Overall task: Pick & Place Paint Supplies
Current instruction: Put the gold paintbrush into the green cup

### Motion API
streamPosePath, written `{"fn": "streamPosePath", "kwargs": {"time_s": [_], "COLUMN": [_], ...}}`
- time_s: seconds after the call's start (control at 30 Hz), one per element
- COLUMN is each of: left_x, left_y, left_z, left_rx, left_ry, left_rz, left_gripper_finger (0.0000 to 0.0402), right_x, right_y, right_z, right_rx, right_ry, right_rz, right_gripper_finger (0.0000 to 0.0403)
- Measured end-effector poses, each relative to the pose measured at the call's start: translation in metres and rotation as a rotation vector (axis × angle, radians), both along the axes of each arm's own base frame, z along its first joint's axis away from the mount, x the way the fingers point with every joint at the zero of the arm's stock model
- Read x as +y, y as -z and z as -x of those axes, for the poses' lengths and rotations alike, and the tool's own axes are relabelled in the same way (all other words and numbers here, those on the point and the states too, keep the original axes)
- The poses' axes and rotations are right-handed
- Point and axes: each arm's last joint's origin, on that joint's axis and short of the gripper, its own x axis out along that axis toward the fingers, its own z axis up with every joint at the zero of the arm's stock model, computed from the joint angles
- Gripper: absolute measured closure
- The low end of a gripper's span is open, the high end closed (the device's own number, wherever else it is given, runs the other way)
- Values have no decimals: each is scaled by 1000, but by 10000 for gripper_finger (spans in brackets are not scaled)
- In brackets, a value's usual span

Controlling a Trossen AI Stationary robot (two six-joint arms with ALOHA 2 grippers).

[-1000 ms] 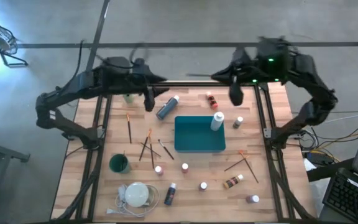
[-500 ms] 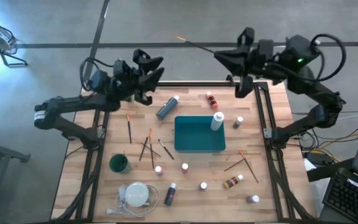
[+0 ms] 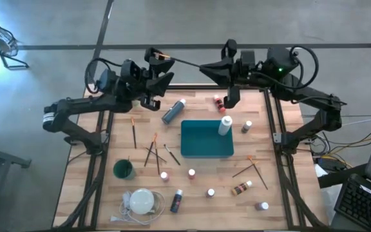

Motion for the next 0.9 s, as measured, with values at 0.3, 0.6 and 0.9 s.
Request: {"fn": "streamPosePath", "kwargs": {"time_s": [0.3, 0.6, 0.9], "left_x": [3, 3, 2], "left_y": [-2, -3, -6], "left_z": [1, 4, 7], "left_rx": [-7, -27, -52], "left_ry": [-32, -24, -4], "left_rz": [-7, -13, -15], "left_gripper_finger": [219, 219, 219], "right_x": [4, 5, 4], "right_y": [3, 8, 9], "right_z": [-3, -6, -6], "right_rx": [16, 37, 42], "right_ry": [-16, -21, -22], "right_rz": [-5, -19, -23], "right_gripper_finger": [392, 392, 392]}}
